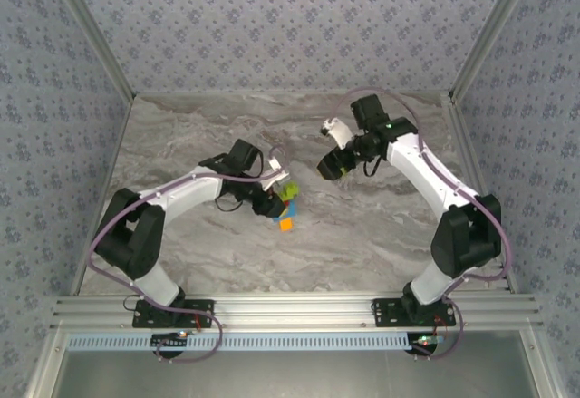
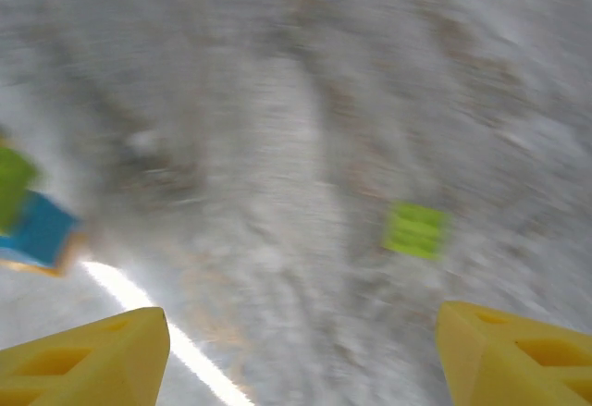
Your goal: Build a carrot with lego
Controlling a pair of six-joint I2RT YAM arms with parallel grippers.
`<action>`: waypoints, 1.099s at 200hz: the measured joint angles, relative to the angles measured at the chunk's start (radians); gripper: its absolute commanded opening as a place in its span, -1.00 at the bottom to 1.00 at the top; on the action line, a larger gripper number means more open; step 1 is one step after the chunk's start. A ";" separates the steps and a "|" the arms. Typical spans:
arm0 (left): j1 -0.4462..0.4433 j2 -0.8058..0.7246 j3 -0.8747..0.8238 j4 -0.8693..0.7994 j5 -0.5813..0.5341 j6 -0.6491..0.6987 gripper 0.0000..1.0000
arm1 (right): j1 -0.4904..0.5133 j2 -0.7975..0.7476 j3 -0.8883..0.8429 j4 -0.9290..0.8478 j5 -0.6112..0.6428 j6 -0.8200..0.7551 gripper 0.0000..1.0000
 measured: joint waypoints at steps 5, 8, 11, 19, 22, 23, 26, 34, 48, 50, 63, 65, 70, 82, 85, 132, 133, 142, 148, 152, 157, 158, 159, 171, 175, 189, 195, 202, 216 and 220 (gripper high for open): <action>0.000 -0.005 -0.001 0.011 -0.054 -0.034 -0.83 | -0.002 -0.011 -0.031 0.026 0.052 0.038 0.56; 0.000 -0.009 -0.002 0.018 -0.088 -0.056 -0.82 | -0.002 -0.016 -0.045 0.040 0.071 0.051 0.56; 0.000 -0.016 -0.002 0.024 -0.124 -0.082 -0.80 | -0.002 -0.023 -0.064 0.056 0.095 0.072 0.56; 0.000 -0.034 -0.005 0.037 -0.203 -0.143 -0.78 | -0.002 -0.037 -0.111 0.091 0.150 0.118 0.56; 0.001 -0.044 -0.007 0.042 -0.236 -0.168 -0.78 | -0.001 -0.042 -0.126 0.105 0.160 0.129 0.56; 0.001 -0.047 -0.008 0.042 -0.243 -0.175 -0.78 | -0.001 -0.044 -0.136 0.114 0.168 0.136 0.56; 0.001 -0.056 -0.008 0.044 -0.277 -0.209 -0.79 | -0.001 -0.048 -0.154 0.131 0.183 0.151 0.56; 0.001 -0.084 -0.010 0.044 -0.353 -0.282 -0.79 | 0.002 -0.056 -0.201 0.167 0.214 0.182 0.56; -0.001 -0.123 -0.010 0.040 -0.472 -0.414 -0.82 | 0.008 -0.057 -0.273 0.233 0.251 0.225 0.56; -0.002 -0.127 -0.010 0.039 -0.483 -0.429 -0.82 | 0.008 -0.057 -0.283 0.242 0.255 0.229 0.56; -0.012 -0.152 -0.010 0.027 -0.593 -0.552 -0.79 | 0.021 -0.056 -0.350 0.314 0.278 0.254 0.57; -0.015 -0.153 -0.010 0.024 -0.607 -0.569 -0.79 | 0.023 -0.056 -0.357 0.323 0.280 0.256 0.57; -0.025 -0.158 -0.010 0.015 -0.657 -0.615 -0.79 | 0.028 -0.056 -0.382 0.356 0.286 0.261 0.57; -0.051 -0.158 -0.010 -0.014 -0.752 -0.715 -0.78 | 0.038 -0.045 -0.419 0.418 0.296 0.269 0.58; -0.058 -0.156 -0.010 -0.024 -0.772 -0.739 -0.78 | 0.040 -0.039 -0.426 0.435 0.299 0.270 0.58; -0.112 -0.072 0.009 -0.143 -0.976 -1.074 -0.70 | 0.040 0.094 -0.446 0.642 0.296 0.258 0.55; -0.112 -0.071 0.009 -0.144 -0.977 -1.079 -0.70 | 0.040 0.098 -0.445 0.645 0.294 0.257 0.55; -0.112 -0.054 0.005 -0.145 -0.987 -1.125 -0.69 | 0.037 0.121 -0.440 0.657 0.290 0.254 0.53; -0.112 -0.045 0.000 -0.145 -0.992 -1.152 -0.69 | 0.034 0.137 -0.436 0.666 0.285 0.251 0.52; -0.112 -0.042 -0.005 -0.144 -0.996 -1.169 -0.69 | 0.032 0.145 -0.434 0.669 0.282 0.250 0.50; -0.112 -0.038 -0.010 -0.144 -0.999 -1.189 -0.69 | 0.030 0.151 -0.432 0.671 0.276 0.248 0.48; -0.112 -0.036 -0.012 -0.144 -0.999 -1.196 -0.69 | 0.029 0.153 -0.431 0.671 0.274 0.246 0.48; -0.113 -0.035 -0.013 -0.143 -1.000 -1.199 -0.68 | 0.028 0.153 -0.431 0.671 0.273 0.245 0.48; -0.119 -0.024 -0.019 -0.145 -1.007 -1.240 -0.66 | 0.020 0.164 -0.419 0.671 0.257 0.237 0.40; -0.122 -0.018 -0.019 -0.146 -1.009 -1.253 -0.65 | 0.017 0.168 -0.413 0.671 0.250 0.234 0.38; -0.137 -0.002 -0.019 -0.145 -1.020 -1.290 -0.60 | 0.007 0.185 -0.385 0.671 0.231 0.225 0.35; -0.144 0.006 -0.019 -0.146 -1.022 -1.303 -0.58 | 0.004 0.191 -0.375 0.671 0.223 0.224 0.34; -0.151 0.014 -0.019 -0.146 -1.025 -1.315 -0.57 | 0.002 0.198 -0.363 0.671 0.216 0.223 0.33; -0.163 0.032 -0.005 -0.153 -1.040 -1.334 -0.54 | 0.000 0.214 -0.341 0.664 0.201 0.220 0.32; -0.166 0.039 0.001 -0.154 -1.041 -1.340 -0.53 | 0.000 0.218 -0.336 0.661 0.197 0.220 0.32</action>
